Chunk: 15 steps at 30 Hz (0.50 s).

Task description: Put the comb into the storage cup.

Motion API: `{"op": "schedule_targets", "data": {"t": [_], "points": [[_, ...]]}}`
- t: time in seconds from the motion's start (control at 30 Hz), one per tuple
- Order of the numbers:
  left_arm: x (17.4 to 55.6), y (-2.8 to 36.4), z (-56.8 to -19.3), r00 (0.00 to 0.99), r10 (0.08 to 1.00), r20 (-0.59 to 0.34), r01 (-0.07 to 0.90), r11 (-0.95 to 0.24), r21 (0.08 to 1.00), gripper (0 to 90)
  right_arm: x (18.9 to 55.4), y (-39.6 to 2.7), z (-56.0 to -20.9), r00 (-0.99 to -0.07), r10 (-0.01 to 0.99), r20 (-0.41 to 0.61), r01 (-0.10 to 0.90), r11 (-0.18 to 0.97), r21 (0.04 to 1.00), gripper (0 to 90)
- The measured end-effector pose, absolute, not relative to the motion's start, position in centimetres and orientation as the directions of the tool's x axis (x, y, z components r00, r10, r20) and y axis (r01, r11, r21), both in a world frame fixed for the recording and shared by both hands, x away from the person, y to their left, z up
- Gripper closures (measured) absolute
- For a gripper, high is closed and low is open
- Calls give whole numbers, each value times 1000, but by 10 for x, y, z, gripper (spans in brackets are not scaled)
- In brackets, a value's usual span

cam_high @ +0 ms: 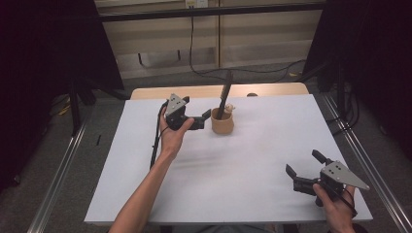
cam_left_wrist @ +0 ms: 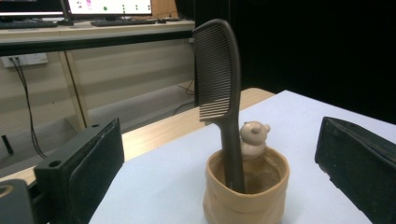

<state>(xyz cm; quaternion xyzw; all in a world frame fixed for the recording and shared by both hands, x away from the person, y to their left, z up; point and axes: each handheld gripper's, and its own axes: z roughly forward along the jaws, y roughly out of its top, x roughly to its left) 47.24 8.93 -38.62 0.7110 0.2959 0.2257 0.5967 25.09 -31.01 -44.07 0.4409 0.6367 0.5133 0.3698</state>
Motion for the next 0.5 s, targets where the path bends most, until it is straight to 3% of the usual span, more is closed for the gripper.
{"op": "schedule_targets", "data": {"t": [0.5], "points": [[447, 112, -375, 707, 706, -21, 121, -91, 989, 32, 250, -311, -439, -336, 941, -22, 170, 83, 982, 0]]}}
